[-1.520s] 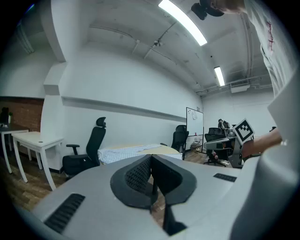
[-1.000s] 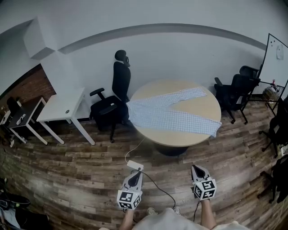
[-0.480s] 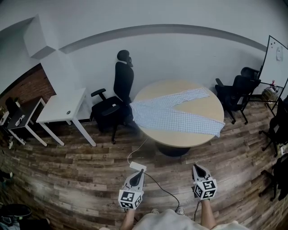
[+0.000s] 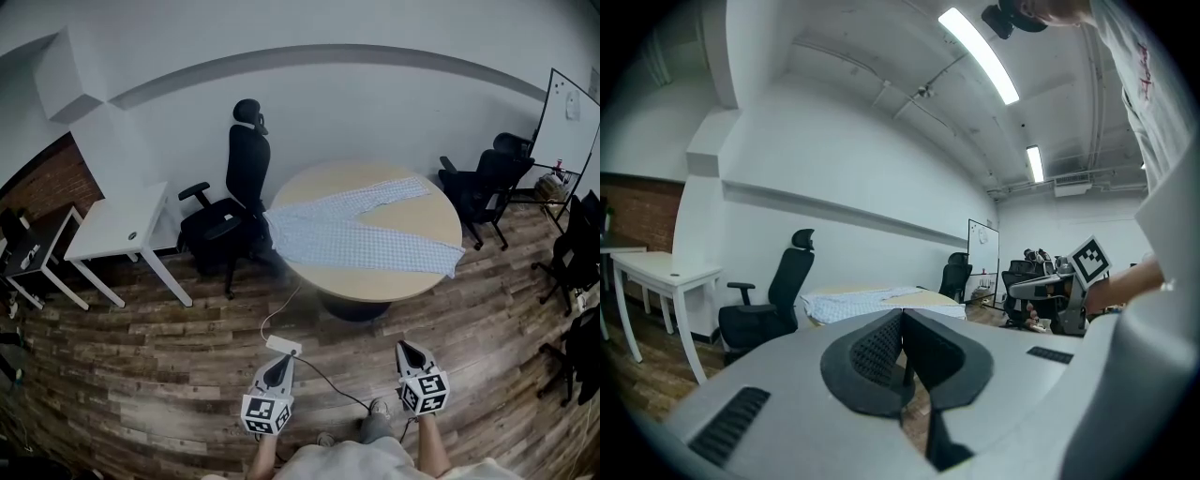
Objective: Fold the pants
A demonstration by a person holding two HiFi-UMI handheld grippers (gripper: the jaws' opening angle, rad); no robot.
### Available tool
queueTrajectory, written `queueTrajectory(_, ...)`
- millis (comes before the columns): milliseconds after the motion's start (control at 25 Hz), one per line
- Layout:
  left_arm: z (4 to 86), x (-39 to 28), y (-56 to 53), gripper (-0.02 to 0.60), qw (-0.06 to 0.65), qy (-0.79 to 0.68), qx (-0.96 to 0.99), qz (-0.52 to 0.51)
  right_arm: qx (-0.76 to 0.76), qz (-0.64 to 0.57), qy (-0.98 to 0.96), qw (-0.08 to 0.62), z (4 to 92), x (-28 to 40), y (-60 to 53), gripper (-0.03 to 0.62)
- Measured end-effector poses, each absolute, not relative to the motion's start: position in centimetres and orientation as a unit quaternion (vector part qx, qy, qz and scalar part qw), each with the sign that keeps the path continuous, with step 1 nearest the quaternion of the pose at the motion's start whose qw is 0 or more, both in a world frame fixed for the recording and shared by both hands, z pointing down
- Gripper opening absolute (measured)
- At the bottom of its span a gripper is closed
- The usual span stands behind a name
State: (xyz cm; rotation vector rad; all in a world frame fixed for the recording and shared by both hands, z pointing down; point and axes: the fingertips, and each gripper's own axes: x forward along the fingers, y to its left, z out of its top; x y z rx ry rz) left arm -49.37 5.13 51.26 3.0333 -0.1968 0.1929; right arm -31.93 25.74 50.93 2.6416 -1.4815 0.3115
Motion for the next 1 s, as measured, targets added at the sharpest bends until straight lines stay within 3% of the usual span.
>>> queueTrajectory(440, 52.6, -44.2, 3.9, 0.031, 0.046, -0.078, 0.993, 0.078, 0.855, 0.11, -0.504, 0.046, 52.5, -25.8, 23.4, 0.028)
queueTrajectory(1000, 49.2, -25.3, -0.5, 0.031, 0.022, -0.139, 0.987, 0.08, 0.815, 0.104, -0.57, 0.032, 51.2, -5.4, 16.5, 0.028)
